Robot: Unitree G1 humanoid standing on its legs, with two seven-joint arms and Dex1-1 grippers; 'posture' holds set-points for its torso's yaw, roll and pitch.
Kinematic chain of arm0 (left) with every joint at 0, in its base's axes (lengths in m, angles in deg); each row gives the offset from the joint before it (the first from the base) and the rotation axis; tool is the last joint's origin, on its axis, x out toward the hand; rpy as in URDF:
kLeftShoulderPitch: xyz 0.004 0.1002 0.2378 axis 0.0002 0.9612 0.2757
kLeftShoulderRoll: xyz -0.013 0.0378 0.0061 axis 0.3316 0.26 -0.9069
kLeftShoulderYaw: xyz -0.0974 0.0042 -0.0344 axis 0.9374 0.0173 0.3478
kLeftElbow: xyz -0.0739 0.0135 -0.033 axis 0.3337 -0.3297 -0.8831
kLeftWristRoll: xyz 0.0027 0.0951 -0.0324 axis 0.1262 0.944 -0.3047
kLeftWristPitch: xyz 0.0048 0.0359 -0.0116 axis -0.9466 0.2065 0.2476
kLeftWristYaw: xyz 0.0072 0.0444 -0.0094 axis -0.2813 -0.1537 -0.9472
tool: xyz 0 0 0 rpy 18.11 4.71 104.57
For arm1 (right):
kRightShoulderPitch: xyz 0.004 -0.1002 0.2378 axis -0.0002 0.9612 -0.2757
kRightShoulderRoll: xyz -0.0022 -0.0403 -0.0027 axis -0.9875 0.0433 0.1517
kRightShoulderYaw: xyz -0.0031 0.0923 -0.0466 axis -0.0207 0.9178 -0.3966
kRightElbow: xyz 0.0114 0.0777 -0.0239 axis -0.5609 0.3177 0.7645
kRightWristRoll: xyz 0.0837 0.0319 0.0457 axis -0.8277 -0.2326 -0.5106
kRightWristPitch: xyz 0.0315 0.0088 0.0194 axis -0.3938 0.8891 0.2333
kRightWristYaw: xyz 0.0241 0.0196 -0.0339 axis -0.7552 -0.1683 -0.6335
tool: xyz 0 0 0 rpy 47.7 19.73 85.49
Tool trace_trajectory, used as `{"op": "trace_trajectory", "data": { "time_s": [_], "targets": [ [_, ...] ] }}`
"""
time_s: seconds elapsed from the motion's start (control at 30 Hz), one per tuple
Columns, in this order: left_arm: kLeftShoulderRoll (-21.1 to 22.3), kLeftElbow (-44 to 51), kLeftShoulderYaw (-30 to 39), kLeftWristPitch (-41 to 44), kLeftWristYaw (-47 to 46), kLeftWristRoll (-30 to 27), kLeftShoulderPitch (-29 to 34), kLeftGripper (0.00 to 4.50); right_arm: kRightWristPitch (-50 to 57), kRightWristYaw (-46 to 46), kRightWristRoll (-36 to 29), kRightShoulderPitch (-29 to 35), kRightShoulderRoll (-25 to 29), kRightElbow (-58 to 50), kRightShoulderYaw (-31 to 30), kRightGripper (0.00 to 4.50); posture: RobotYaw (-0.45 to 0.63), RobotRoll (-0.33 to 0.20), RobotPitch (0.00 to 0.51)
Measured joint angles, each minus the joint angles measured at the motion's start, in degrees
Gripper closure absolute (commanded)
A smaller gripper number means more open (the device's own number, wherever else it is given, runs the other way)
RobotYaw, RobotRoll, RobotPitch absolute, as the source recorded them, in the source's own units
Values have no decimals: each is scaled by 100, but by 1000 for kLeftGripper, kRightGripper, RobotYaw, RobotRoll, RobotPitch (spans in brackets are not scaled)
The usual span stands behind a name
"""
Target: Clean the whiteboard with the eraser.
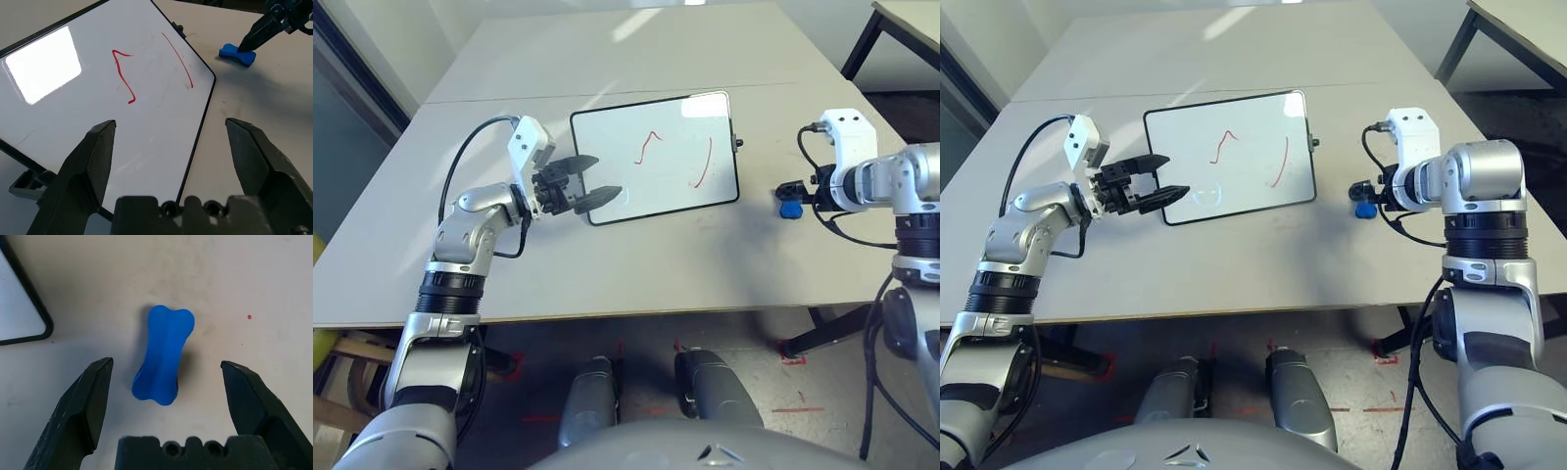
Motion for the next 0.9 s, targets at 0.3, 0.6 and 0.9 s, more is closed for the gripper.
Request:
{"op": "trace_trajectory", "data": {
  "time_s": [0.3, 0.6, 0.9],
  "targets": [
    [1, 268, -1, 155, -62, -1, 53, 0, -593, 292, 164, -64, -249, 776, 5, 25, -171, 0, 99],
    [2, 417, -1, 248, -120, -1, 75, 0, -825, 543, 204, -202, -387, 1135, 85, 462, -167, 0, 98],
    [2, 430, -1, 289, -180, 0, 77, 0, -872, 592, 222, -224, -392, 1209, 89, 3699, -163, 0, 98]
  ]
}}
